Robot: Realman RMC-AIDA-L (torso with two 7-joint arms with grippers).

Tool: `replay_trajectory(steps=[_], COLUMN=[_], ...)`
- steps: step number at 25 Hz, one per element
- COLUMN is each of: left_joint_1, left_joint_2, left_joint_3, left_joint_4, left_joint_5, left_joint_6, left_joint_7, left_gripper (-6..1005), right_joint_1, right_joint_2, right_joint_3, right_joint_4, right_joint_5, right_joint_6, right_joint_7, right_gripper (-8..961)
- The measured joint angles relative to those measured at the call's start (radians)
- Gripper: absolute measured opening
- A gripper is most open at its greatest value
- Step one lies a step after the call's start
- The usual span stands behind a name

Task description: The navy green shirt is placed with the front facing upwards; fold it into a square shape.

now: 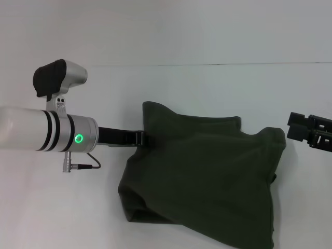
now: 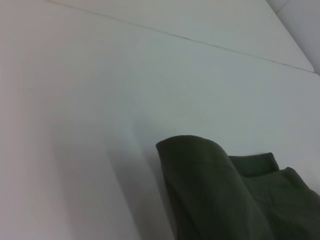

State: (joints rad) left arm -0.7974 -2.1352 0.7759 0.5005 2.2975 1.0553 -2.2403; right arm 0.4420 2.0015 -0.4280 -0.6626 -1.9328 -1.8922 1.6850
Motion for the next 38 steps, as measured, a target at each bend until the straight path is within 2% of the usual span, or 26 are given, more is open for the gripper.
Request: replay_trajectory(steps=[8,12,18,23,31,36,38], left_joint_1=[0.02,0.05,0.124,0.146,0.143,0.181,0.207], left_joint_2=[0.005,0.008,0.018,0.029,0.022,0.014,0.007], left_joint_3=[-0.011,-0.036,-0.126,-0.168,-0.167,-0.183,-0.198], left_joint_4=[0.012,0.043,0.105,0.115,0.118,0.199,0.241], left_joint_5=[0.0,-0.004,-0.004,-0.004,-0.004,-0.016,-0.03], left_joint_6=[-0.008,-0.001,0.028,0.064,0.056,0.056,0.057], left_joint_7=[0.001,-0.003,-0.009,-0.01,-0.001,0.003,0.008], left_gripper=[65,62,67,72,79,83,169], right_joint_1=[0.005,0.009,0.016,0.023,0.037,0.038,0.038], right_joint_2=[0.001,0.003,0.003,0.003,0.006,0.006,0.007], right_joint_3=[0.001,0.002,0.004,0.0,0.0,0.0,0.0], right_joint_4=[0.0,0.0,0.001,0.001,0.005,0.014,0.022], right_joint_5=[0.0,0.001,0.002,0.006,0.001,0.0,0.0], right_joint_6=[0.002,0.003,0.005,0.015,0.032,0.037,0.044], right_joint_7=[0.0,0.0,0.0,0.0,-0.002,-0.009,-0.021], right_gripper=[774,774,774,774,774,774,774])
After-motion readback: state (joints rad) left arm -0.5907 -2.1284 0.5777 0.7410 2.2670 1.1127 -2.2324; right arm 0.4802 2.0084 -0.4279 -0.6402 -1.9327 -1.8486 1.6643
